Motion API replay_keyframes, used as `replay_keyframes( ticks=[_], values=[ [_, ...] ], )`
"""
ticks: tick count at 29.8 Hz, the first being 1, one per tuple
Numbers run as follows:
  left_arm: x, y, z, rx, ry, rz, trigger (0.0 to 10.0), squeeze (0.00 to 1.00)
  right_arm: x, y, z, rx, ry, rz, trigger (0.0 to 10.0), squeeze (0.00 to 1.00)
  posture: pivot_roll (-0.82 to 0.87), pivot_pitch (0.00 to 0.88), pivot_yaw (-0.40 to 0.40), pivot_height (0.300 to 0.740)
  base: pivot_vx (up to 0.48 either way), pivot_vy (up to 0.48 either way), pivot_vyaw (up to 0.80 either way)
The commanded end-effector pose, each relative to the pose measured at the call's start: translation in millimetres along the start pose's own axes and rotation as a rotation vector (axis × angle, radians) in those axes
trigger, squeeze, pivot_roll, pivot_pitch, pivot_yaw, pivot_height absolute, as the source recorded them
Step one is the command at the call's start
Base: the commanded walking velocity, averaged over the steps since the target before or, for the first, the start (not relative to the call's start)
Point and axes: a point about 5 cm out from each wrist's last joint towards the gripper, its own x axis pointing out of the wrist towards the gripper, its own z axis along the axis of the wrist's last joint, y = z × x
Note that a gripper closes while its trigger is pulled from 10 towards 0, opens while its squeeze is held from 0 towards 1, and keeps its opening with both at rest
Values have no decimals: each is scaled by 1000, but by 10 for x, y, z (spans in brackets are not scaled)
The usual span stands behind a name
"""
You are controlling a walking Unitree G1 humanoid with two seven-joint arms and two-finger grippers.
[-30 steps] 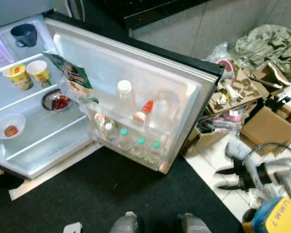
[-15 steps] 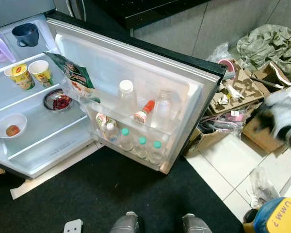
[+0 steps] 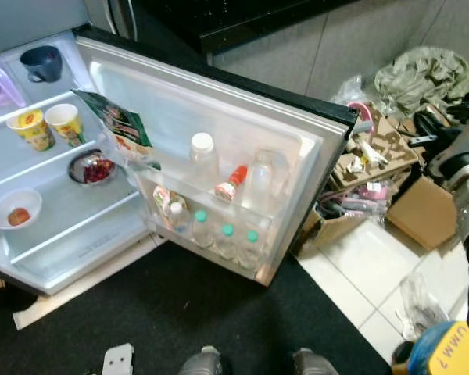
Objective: Restocking fridge
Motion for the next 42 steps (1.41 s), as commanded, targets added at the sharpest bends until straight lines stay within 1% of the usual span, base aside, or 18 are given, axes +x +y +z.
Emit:
replay_keyframes(
  ticks=[1, 8, 13, 16, 18, 19, 23, 24, 26, 27, 29, 31, 34, 35, 37, 38, 39, 42],
  values=[
    [-15, 34, -42, -3, 30, 16, 10000, 0, 25, 83, 6, -12, -7, 83, 10000, 0, -10, 37, -28, 740, 0, 0, 0],
    [23, 16, 60, 1, 15, 17, 10000, 0, 43, 390, -188, -50, 69, 352, 10000, 0, -10, 6, -25, 740, 0, 0, 0],
    [35, -1, 78, 5, 14, 13, 10000, 0, 46, 537, -264, -67, 93, 462, 10000, 0, -10, 3, -24, 740, 0, 0, 0],
    [47, -27, 90, 9, 13, 7, 10000, 0, 36, 751, -353, -72, 120, 628, 10000, 0, -8, 3, -29, 740, 0, 0, 0],
    [49, -33, 87, 6, 12, 7, 10000, 0, 27, 824, -367, -65, 123, 692, 10000, 0, -6, 7, -32, 740, 0, 0, 0],
    [46, -40, 64, 3, 17, 6, 10000, 0, 12, 915, -378, -51, 125, 778, 10000, 0, -6, 6, -33, 740, 0, 0, 0],
    [37, -45, 21, 2, 29, 7, 10000, 0, -13, 989, -390, -40, 130, 858, 10000, 0, -7, 4, -35, 740, 0, 0, 0],
    [30, -47, -13, 0, 39, 8, 10000, 0, -50, 1083, -388, -7, 126, 953, 10000, 0, -7, 2, -36, 740, 0, 0, 0],
    [28, -49, -23, 0, 42, 8, 10000, 0, -68, 1121, -382, 13, 121, 993, 10000, 0, -7, 1, -39, 740, 0, 0, 0],
    [27, -53, -32, 0, 44, 8, 10000, 0, -131, 1234, -346, 53, 103, 1100, 10000, 0, -7, 1, -39, 740, 0, 0, 0],
    [28, -56, -33, -2, 45, 7, 10000, 0, -198, 1301, -310, 87, 90, 1176, 10000, 0, -7, 1, -39, 740, 0, 0, 0],
    [28, -58, -35, -3, 45, 7, 10000, 0, -220, 1285, -327, 85, 106, 1184, 10000, 0, -5, 0, -40, 740, 0, 0, 0],
    [30, -67, -38, -3, 45, 4, 10000, 0, -338, 1078, -537, 4, 286, 1170, 10000, 0, -6, 1, -42, 740, 0, 0, 0],
    [30, -67, -38, -3, 45, 4, 10000, 0, -338, 1078, -537, 4, 286, 1170, 10000, 0, -6, 1, -42, 740, 0, 0, 0],
    [31, -69, -38, -4, 45, 4, 10000, 0, -382, 939, -636, -63, 383, 1125, 10000, 0, -6, 1, -42, 740, 0, 0, 0],
    [32, -71, -37, -2, 45, 2, 10000, 0, -371, 818, -667, -120, 438, 1040, 10000, 0, -9, 9, -42, 740, 0, 0, 0],
    [32, -71, -37, -2, 45, 2, 10000, 0, -371, 818, -667, -120, 438, 1040, 10000, 0, -9, 9, -42, 740, 0, 0, 0],
    [30, -66, -38, 0, 45, 2, 10000, 0, -326, 405, -658, -231, 560, 709, 10000, 0, -12, 22, -37, 740, 0, 0, 0]
  ],
)
